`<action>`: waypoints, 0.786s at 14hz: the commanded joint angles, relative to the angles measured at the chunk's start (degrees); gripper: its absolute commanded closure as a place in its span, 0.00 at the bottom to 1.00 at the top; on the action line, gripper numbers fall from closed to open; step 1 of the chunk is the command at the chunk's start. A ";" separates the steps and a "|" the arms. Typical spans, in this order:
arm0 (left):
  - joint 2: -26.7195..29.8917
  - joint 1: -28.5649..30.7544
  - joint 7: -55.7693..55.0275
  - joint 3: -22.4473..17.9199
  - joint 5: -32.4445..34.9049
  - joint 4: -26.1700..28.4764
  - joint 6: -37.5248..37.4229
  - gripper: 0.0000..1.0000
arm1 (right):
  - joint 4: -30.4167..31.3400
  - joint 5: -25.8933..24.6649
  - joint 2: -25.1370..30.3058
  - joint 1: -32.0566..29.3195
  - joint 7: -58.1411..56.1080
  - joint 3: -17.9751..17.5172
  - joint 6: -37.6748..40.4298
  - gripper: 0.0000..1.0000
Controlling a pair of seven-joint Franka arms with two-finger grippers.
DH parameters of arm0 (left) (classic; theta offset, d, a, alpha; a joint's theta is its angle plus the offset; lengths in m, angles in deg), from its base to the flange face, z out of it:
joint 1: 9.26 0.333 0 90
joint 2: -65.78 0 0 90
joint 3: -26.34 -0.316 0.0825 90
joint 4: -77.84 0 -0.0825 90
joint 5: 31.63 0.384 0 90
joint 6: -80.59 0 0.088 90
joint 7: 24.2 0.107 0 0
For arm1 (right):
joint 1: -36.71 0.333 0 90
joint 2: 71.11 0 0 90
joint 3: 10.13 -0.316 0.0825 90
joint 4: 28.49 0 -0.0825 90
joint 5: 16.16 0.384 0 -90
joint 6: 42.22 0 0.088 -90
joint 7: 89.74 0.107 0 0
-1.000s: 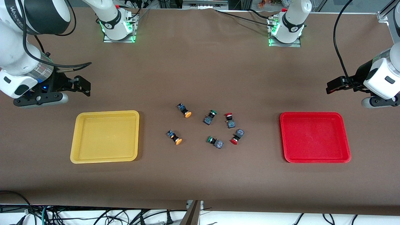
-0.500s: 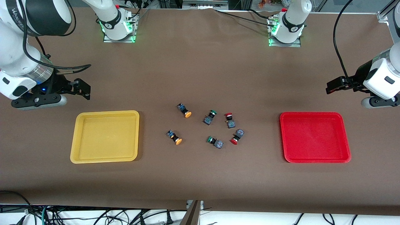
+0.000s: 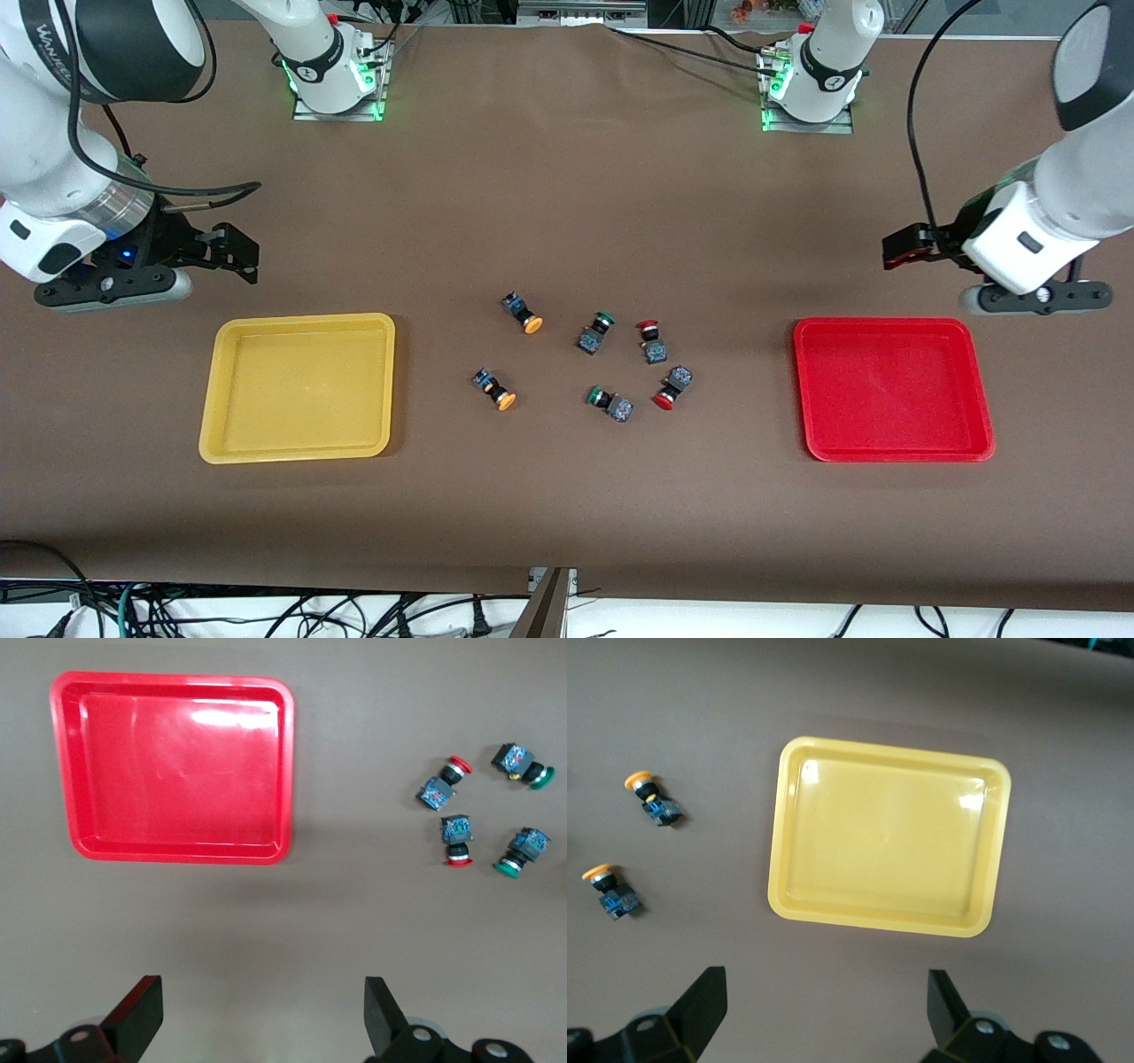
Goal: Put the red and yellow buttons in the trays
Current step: 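Grasp yellow button with the right gripper while the left gripper grasps red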
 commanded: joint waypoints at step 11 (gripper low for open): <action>-17.97 -10.19 1.41 -0.09 0.05 -1.68 17.27 0.00 | -7.69 -0.03 -31.81 15.70 -0.14 -1.22 -28.67 0.00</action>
